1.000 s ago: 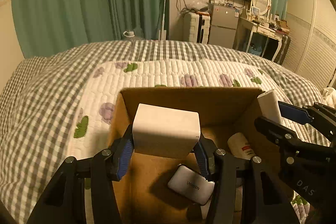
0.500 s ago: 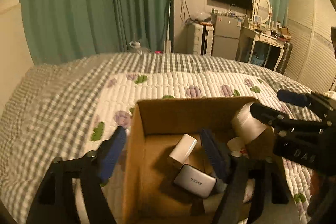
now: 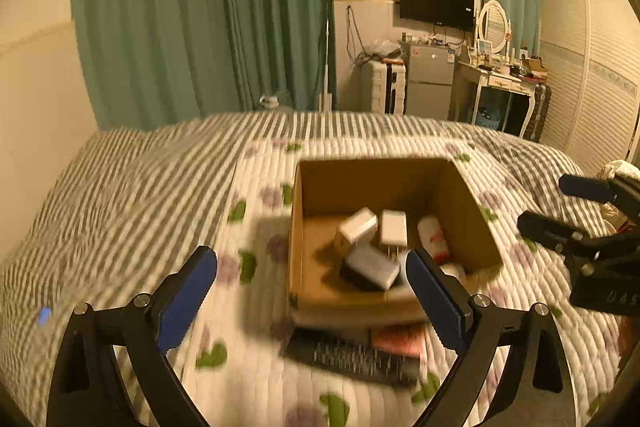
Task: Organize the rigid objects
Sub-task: 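Lower both white chargers into the box and open both grippers, then grasp the pink card case with the right gripper while the left grasps the black remote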
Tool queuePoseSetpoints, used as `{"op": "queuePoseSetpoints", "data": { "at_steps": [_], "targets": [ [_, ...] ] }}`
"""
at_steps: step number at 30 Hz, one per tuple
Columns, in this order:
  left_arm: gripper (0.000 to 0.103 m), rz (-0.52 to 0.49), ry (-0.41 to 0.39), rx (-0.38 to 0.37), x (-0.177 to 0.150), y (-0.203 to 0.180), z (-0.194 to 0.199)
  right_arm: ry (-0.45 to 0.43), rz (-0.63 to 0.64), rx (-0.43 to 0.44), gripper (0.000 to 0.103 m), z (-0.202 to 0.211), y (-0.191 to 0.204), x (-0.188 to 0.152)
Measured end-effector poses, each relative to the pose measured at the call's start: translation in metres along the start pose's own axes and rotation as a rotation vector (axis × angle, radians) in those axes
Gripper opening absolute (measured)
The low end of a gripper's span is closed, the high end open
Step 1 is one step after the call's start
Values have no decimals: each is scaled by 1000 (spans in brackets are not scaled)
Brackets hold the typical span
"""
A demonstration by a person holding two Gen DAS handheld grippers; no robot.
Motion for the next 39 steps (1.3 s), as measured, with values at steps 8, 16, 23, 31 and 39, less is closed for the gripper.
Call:
{"op": "queuePoseSetpoints", "data": {
  "at_steps": [8,16,23,31,39],
  "targets": [
    [97,11,126,-21,-61,6,-33,169,9,67,81,-66,36,-63],
    [97,25,202,4,-76,8,-68,328,-89,73,81,-158,33,-82],
    [97,76,246,16,-81,19,-85,345,-60,94,81,-181,41,-81],
    [97,123,266,65,-79,30,-90,358,-6,182,82,-178,73,-89],
    [97,131,296,89,-83,30,-95,328,-84,151,84,-187,71,-87]
  ]
}}
Point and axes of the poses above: each gripper's, at about its wrist camera, not at the fingertips, and z roughly against the way its jaws point, y to its left, x to its top, the point moved 2 cm from there along -z, roughly the way its jaws point, and after that the axes turned 13 degrees about y, right-handed, at the moved point
